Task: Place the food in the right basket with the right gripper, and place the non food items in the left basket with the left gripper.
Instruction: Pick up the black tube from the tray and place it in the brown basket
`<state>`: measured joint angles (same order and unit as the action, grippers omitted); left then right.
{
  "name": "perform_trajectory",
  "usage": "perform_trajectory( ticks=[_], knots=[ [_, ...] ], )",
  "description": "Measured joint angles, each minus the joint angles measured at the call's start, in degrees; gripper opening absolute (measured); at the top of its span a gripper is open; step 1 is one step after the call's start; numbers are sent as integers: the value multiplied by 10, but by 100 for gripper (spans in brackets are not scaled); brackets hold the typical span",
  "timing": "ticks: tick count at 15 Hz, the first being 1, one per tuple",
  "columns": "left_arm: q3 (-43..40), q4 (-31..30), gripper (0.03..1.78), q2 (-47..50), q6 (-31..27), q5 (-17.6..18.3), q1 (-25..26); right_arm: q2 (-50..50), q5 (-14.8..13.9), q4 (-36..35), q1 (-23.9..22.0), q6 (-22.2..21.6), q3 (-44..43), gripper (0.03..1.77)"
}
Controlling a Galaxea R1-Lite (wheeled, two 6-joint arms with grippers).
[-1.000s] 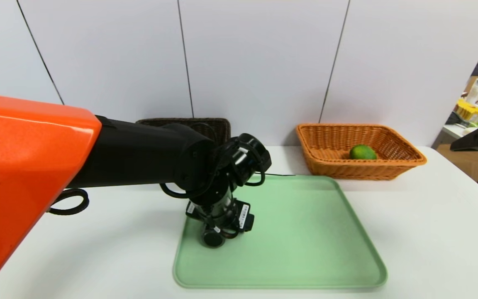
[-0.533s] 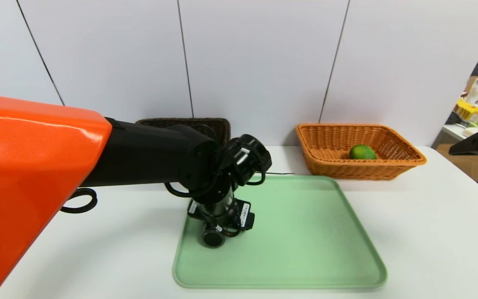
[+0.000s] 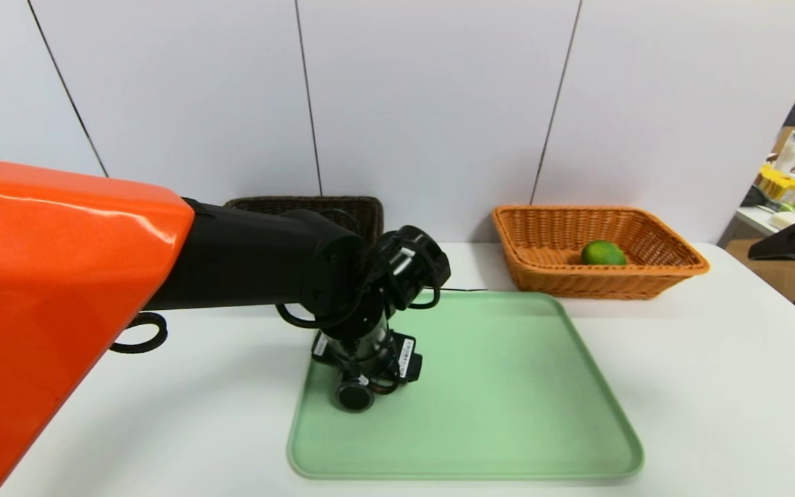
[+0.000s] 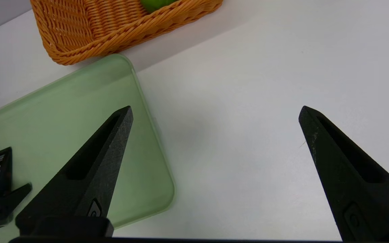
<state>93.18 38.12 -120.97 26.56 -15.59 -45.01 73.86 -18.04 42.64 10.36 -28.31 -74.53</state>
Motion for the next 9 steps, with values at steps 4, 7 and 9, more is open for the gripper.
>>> perform_trajectory(
  ticks=[4, 7, 9],
  knots=[
    [0, 0, 129, 0, 7, 0, 0, -2, 0, 0, 0, 0, 5, 169],
    [1, 0, 92, 0, 7, 0, 0, -4, 0, 0, 0, 0, 6, 169],
    [1, 0, 79, 1, 7, 0, 0, -4, 0, 0, 0, 0, 6, 169]
  ],
)
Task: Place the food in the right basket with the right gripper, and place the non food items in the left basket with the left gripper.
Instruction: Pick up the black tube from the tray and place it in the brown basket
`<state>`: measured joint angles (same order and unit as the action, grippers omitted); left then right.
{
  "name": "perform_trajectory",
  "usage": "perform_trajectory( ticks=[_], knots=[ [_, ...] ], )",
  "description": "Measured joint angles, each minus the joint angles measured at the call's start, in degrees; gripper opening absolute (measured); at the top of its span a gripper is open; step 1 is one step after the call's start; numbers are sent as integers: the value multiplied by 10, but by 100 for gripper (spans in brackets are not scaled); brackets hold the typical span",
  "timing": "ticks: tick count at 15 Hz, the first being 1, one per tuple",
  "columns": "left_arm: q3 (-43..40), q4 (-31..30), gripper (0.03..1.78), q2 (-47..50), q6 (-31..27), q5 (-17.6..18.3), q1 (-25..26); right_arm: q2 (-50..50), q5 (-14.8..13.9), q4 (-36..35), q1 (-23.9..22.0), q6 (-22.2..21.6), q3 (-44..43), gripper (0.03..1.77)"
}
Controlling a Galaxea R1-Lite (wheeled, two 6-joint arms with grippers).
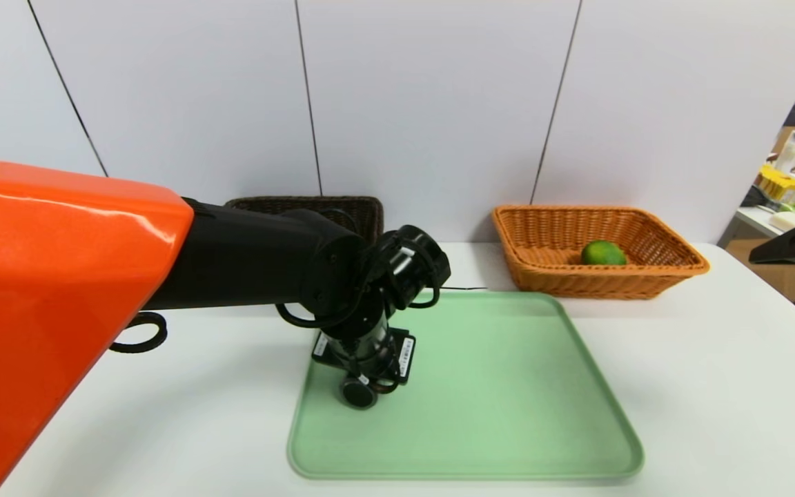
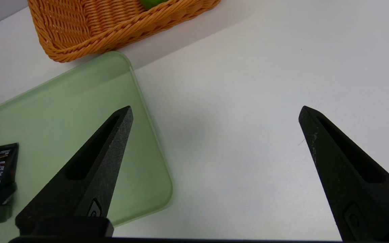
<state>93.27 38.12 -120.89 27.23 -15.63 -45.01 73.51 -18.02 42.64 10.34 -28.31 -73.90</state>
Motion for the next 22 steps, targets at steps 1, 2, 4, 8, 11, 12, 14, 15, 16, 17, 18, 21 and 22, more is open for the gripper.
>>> perform_trajectory(
  ticks=[1, 2, 4, 8, 11, 12, 14, 15, 16, 17, 18, 21, 22],
  knots=[
    [0, 0, 78, 0, 0, 0, 0, 0, 0, 0, 0, 0, 0, 169],
    [-1, 0, 78, 1, 0, 0, 0, 0, 1, 0, 0, 0, 0, 169],
    [-4, 1, 76, 5, 0, 1, 0, 0, 1, -1, 0, 0, 0, 169],
    [-5, 1, 76, 23, -1, 1, -9, 0, 0, 0, 0, 0, 0, 169],
    [-3, 0, 75, 51, -2, 9, -27, -1, 1, 0, 0, -1, 3, 169],
    [-1, -1, 75, 63, -3, 11, -34, -1, 2, 0, 0, -1, 4, 169],
    [2, -6, 75, 89, -5, 15, -45, -1, 3, 0, 0, -1, 8, 169],
    [3, -9, 75, 103, -5, 18, -50, -2, 3, 0, 0, -1, 11, 169],
    [4, -19, 75, 119, -5, 25, -52, -3, 3, 0, 0, -1, 14, 169],
    [4, -33, 75, 135, -4, 32, -53, -4, 3, 0, 0, -1, 16, 169],
    [6, -49, 75, 150, -4, 36, -50, -5, 4, 0, 0, -1, 19, 169],
    [15, -63, 74, 175, -7, 36, -13, -9, 4, 0, 0, -2, 25, 169],
    [17, -67, 73, 179, -10, 35, 6, -11, 4, 0, 0, -2, 25, 169]
  ],
)
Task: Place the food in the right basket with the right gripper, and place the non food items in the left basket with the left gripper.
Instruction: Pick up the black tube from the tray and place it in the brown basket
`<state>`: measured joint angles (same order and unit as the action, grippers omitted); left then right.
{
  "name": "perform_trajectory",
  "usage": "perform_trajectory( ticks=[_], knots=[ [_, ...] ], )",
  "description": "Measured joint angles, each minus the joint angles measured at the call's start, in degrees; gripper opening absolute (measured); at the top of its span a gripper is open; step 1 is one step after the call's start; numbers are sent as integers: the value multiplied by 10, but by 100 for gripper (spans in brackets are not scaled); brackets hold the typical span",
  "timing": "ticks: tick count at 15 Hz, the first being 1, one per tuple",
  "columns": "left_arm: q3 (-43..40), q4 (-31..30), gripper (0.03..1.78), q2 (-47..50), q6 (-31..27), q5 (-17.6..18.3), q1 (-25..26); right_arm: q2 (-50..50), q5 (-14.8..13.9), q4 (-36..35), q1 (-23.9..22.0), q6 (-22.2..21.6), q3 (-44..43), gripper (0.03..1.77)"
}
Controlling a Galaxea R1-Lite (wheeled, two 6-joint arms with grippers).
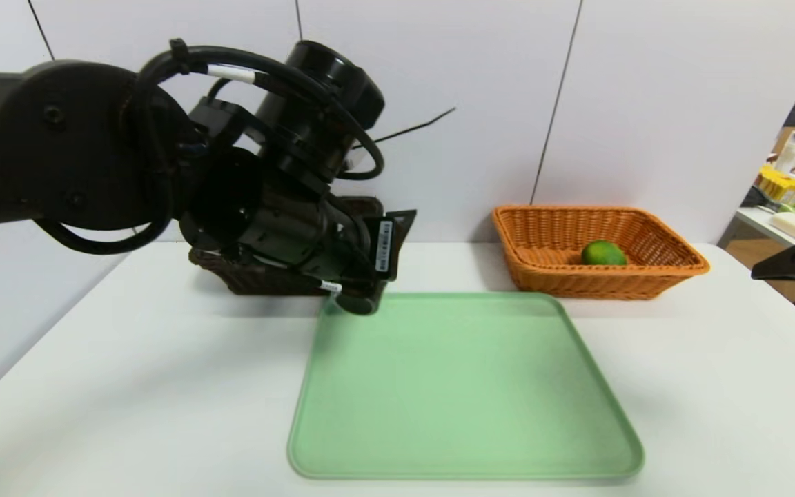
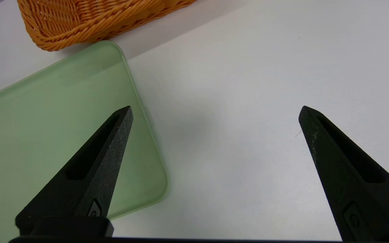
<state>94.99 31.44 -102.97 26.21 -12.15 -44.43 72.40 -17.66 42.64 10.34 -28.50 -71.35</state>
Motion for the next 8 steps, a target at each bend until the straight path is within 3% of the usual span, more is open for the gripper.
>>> perform_trajectory(
  ticks=[8],
  knots=[
    [3, -109, 73, -12, -5, -19, 124, -3, 8, 0, 0, -3, 1, 169]
  ],
)
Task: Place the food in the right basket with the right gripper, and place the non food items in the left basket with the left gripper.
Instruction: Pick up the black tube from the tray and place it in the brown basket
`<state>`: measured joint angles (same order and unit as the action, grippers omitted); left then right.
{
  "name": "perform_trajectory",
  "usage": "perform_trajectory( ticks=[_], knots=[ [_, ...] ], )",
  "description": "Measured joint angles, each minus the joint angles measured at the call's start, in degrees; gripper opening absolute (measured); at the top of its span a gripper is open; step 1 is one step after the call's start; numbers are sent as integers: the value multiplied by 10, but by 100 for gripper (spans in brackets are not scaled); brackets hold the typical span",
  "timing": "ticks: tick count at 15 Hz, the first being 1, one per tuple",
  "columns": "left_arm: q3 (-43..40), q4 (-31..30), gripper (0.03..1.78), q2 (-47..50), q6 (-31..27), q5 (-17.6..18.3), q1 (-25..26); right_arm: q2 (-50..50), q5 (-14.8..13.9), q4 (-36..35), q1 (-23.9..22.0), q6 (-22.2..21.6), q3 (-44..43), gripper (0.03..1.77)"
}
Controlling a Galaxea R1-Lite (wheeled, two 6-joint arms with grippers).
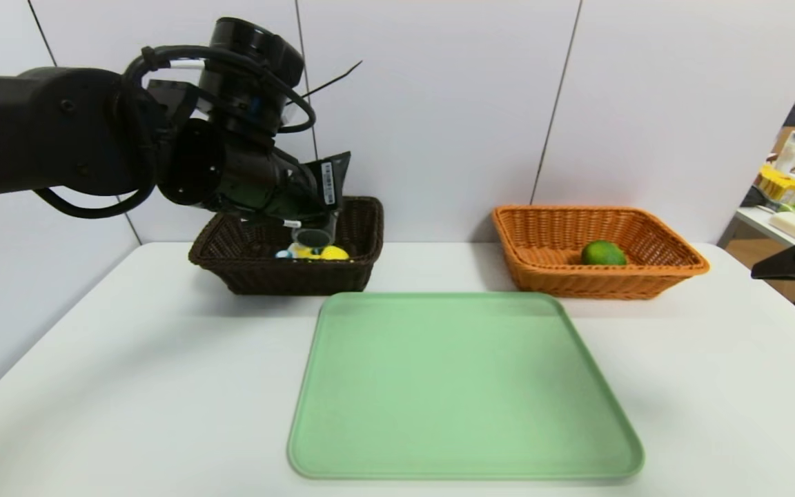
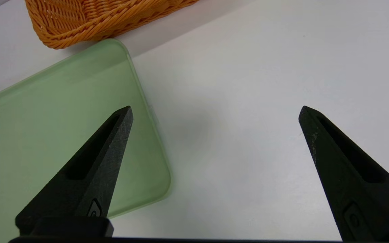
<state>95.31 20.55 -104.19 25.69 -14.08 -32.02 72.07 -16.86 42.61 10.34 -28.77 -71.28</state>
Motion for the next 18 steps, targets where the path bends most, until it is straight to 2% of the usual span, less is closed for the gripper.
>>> perform_trajectory(
  ticks=[4, 10, 18],
  knots=[
    [-4, -53, 73, -31, -10, -40, 25, 0, 1, -1, 0, 0, -2, 170],
    [-43, -221, 73, -66, -81, -90, 56, 1, 11, -1, 0, 0, -2, 170],
    [-56, -234, 72, -83, -98, -113, 77, 10, 11, -3, 0, 2, -7, 170]
  ],
)
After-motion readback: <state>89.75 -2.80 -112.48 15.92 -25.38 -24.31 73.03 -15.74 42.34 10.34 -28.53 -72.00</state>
